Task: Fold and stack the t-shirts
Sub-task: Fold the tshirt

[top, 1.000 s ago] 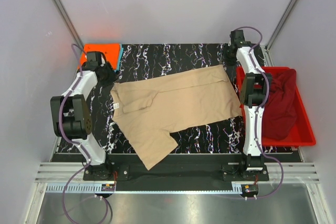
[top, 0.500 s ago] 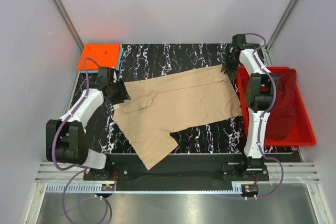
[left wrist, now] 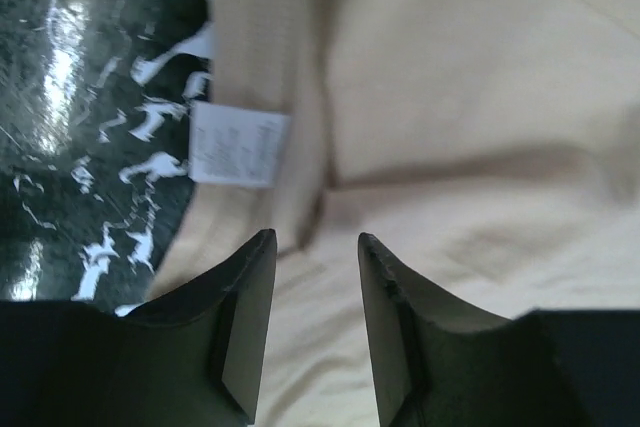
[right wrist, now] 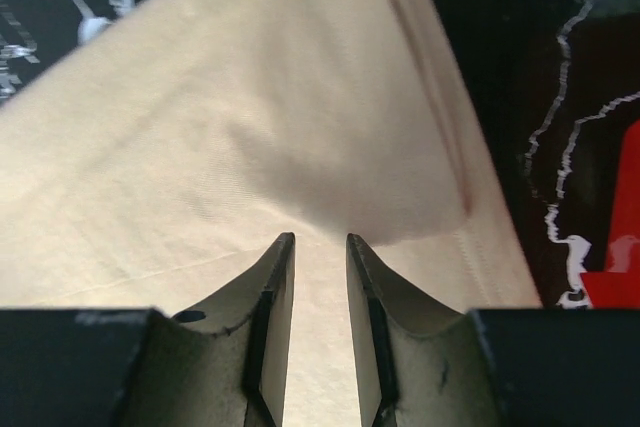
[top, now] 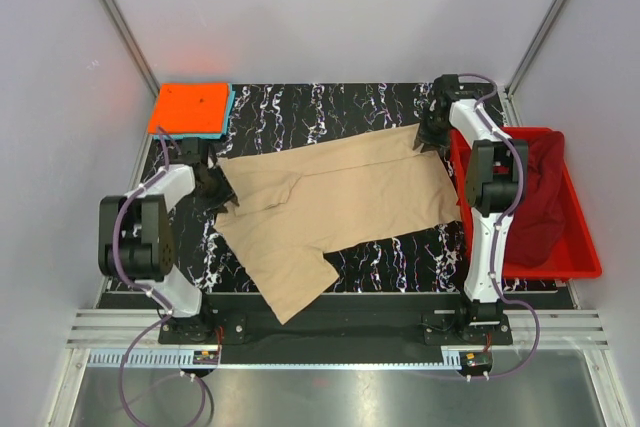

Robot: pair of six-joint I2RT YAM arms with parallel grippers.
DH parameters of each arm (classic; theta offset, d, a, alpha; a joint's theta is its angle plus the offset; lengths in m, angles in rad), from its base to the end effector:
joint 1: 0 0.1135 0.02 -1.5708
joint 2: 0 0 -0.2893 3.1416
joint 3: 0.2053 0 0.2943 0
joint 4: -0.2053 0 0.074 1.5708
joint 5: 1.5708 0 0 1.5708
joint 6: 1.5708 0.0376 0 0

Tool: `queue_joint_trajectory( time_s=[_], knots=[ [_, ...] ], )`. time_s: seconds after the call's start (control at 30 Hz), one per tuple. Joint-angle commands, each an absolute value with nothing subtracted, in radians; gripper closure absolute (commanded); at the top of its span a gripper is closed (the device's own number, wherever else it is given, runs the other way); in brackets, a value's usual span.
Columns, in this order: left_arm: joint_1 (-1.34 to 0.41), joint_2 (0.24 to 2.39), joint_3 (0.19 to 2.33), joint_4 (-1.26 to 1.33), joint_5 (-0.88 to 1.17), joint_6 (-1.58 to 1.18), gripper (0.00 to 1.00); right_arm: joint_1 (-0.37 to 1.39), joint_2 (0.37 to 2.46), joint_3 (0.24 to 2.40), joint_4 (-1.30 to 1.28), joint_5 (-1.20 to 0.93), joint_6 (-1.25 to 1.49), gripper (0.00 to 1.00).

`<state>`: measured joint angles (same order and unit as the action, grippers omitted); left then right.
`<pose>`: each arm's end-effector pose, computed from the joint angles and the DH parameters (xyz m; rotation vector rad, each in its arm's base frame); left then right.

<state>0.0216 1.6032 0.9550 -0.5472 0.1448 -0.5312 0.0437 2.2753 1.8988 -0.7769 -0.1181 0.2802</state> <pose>0.3361 0.0018 0.1731 -0.7260 2.7005 -0.3301 0.5418 0.0281 0.1820 0.2889 2.7225 0.2532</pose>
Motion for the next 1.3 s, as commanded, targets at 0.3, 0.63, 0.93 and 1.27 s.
queue_joint_trajectory(
  time_s=[0.3, 0.63, 0.93, 1.27],
  knots=[
    [0.216, 1.738, 1.052, -0.563, 0.089, -0.503, 0.58, 0.095, 2.260, 2.031, -0.772, -0.138, 0.270, 0.66],
    [0.221, 1.617, 1.157, -0.609, 0.133, -0.374, 0.52, 0.094, 2.269, 2.008, -0.769, -0.146, 0.265, 0.64],
    [0.146, 1.589, 1.051, -0.543, 0.265, -0.403, 0.51, 0.095, 2.269, 2.010, -0.767, -0.160, 0.259, 0.64],
    [0.107, 1.611, 1.008, -0.551, 0.169, -0.419, 0.51, 0.095, 2.267, 1.999, -0.765, -0.156, 0.245, 0.64]
  ],
)
